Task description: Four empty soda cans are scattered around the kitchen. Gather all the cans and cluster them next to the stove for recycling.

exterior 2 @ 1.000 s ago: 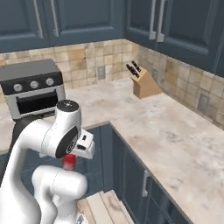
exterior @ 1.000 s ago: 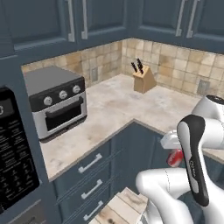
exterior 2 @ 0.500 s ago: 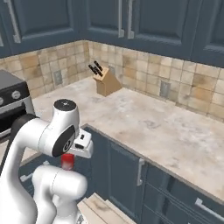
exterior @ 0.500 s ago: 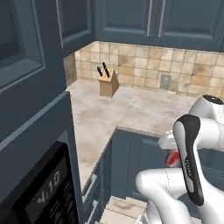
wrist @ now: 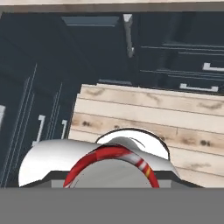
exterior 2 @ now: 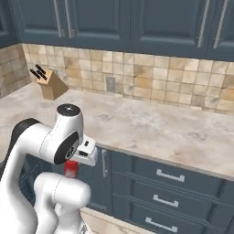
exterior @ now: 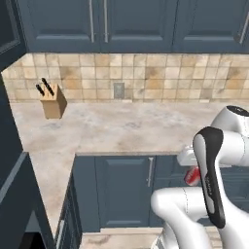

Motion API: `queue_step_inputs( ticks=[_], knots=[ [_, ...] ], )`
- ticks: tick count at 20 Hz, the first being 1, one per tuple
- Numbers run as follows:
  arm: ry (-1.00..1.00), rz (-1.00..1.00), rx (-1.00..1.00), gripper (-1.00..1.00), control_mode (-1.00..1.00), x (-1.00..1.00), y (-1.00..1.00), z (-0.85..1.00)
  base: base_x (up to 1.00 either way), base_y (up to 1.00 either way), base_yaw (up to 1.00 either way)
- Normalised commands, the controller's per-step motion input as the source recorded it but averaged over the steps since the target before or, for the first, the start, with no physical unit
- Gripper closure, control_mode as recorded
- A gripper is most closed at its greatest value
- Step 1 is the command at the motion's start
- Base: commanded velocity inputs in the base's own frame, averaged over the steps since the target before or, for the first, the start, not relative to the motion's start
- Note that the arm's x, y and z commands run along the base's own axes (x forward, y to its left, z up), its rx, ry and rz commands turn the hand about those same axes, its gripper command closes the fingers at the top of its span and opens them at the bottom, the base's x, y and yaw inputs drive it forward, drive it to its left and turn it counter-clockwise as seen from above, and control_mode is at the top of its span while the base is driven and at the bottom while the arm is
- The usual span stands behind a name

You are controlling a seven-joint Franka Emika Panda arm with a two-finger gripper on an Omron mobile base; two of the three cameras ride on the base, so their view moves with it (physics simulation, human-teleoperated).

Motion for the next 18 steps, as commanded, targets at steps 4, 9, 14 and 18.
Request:
queue_step_inputs(
  ticks=[4,9,14,18],
  knots=[
    [0.00,0.00,0.00,1.00,1.00,0.00,0.00,0.00,-0.19,-0.72,-0.43],
    [0.00,0.00,0.00,1.00,1.00,0.00,0.00,0.00,-0.01,-1.00,-0.15],
    [0.00,0.00,0.00,1.00,1.00,0.00,0.00,0.00,0.00,-1.00,0.00],
    [0.00,0.00,0.00,1.00,1.00,0.00,0.00,0.00,0.28,-1.00,-0.13]
  ],
)
